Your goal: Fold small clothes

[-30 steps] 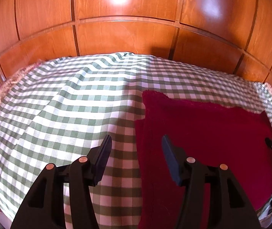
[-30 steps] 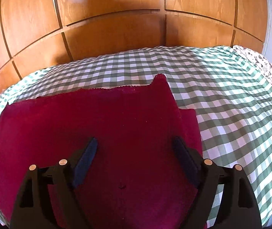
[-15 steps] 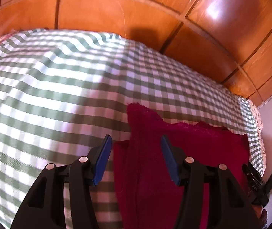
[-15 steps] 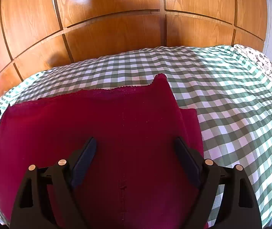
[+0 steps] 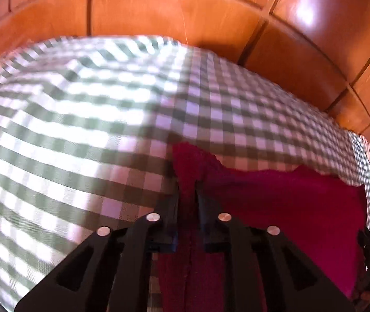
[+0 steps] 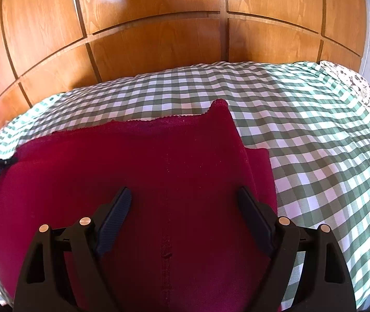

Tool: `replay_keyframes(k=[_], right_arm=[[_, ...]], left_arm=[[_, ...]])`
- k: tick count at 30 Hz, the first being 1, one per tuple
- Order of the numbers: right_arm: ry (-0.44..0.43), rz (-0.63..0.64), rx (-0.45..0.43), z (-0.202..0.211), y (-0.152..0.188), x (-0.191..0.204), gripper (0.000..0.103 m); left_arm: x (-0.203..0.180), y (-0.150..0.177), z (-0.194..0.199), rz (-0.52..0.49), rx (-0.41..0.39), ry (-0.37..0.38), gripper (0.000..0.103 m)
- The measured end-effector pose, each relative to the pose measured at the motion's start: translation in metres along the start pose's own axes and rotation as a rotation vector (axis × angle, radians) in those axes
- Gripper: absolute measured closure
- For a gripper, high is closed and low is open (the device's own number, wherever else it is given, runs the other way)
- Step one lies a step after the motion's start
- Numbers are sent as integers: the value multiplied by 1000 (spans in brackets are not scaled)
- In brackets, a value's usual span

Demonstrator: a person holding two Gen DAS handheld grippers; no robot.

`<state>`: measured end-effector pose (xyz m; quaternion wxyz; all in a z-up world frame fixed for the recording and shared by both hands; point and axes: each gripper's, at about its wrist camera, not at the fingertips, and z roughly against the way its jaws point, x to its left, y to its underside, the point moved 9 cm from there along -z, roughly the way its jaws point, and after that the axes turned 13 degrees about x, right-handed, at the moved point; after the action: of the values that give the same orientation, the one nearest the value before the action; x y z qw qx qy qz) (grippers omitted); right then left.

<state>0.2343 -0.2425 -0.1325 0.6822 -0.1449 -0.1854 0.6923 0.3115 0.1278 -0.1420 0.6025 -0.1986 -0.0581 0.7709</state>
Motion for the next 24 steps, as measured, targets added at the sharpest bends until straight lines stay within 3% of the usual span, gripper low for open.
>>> replay_keyframes(k=[3,5,8,12,13,15,16,17,19,24], right_arm=[[-30,7,-4,9,-11,5,35],[-48,38,-34,16,-26,16,36],[-54,84,-40,12,-44,34,36],[-55,148,51,-24,-61,56,37],[-50,168,92,-37,-62,61,44],[-45,193,131,-52,-60,68,59],[-49,208,132,-54,-59,71,68],[-50,223,127,-53,-58,74,81],[-32,241,102,-47,-58,77,97],[-20,228,-6,-19,-65,80,99]], left_arm=[[-10,-6,37,-27,-128,-22,80],[-27,-7,53,-107,-164,27,75],[-62,-4,50,-252,-147,64,58],[-93,-5,19,-345,-66,86,53],[-95,-4,10,-353,-35,94,52],[-101,-2,-12,-357,25,91,58],[-101,1,-20,-361,45,84,80],[-99,6,-22,-358,47,77,92],[-98,8,-15,-347,2,85,98],[-97,4,19,-315,-118,107,99]])
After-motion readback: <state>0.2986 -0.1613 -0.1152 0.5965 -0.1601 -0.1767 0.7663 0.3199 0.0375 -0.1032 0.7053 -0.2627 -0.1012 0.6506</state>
